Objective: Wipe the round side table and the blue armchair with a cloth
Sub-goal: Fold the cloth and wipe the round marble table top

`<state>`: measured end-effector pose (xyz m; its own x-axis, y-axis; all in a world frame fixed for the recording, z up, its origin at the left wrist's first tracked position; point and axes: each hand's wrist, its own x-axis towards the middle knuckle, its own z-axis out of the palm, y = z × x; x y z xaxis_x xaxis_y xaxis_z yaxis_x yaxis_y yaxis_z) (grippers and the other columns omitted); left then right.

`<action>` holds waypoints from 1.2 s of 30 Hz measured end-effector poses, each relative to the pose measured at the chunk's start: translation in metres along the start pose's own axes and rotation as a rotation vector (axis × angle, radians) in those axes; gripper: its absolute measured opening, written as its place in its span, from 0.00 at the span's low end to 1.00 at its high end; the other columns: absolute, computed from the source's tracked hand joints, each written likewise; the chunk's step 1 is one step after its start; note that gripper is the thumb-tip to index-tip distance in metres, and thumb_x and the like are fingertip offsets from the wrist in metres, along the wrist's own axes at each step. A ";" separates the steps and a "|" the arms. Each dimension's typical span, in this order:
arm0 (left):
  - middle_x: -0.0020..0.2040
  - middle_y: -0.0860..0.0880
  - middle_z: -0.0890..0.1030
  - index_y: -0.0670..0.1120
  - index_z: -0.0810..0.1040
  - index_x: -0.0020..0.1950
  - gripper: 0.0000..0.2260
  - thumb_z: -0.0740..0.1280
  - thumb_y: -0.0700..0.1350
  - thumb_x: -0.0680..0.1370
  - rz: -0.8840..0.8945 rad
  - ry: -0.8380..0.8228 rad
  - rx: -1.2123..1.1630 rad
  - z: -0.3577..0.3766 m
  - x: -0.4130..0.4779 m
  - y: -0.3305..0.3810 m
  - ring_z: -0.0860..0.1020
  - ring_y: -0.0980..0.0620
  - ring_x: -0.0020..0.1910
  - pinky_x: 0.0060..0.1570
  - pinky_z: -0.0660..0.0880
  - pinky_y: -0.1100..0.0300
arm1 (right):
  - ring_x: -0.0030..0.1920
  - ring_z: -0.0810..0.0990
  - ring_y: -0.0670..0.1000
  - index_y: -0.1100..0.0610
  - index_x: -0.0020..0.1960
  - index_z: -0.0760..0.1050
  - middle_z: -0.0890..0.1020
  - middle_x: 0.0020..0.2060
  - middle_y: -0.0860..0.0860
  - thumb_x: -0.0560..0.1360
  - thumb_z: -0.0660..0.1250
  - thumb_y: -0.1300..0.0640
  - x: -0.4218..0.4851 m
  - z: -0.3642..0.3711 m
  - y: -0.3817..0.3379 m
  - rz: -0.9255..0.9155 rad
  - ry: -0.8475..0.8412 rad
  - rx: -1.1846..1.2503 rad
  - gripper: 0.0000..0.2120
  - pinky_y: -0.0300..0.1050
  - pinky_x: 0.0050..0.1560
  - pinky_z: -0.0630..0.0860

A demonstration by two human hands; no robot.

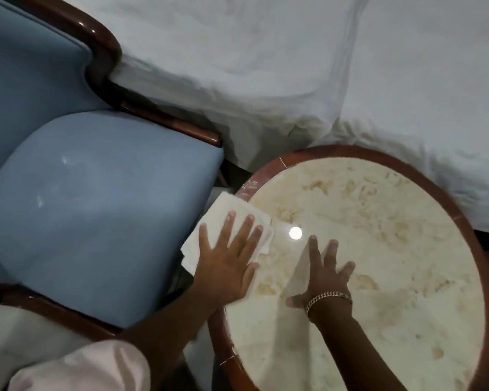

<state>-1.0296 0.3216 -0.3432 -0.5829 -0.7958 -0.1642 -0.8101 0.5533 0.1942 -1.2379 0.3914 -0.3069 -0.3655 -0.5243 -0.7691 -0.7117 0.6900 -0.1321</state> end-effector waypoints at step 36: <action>0.85 0.48 0.49 0.52 0.47 0.83 0.31 0.51 0.53 0.80 0.143 -0.058 0.036 -0.035 0.194 0.055 0.49 0.38 0.82 0.74 0.44 0.28 | 0.76 0.35 0.73 0.40 0.68 0.17 0.25 0.74 0.48 0.64 0.79 0.44 -0.002 -0.011 -0.006 0.008 -0.056 -0.092 0.69 0.68 0.70 0.66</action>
<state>-1.1852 0.1890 -0.3302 -0.6946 -0.6931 -0.1928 -0.7194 0.6695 0.1849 -1.2391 0.3833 -0.2976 -0.3391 -0.4882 -0.8042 -0.7620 0.6438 -0.0694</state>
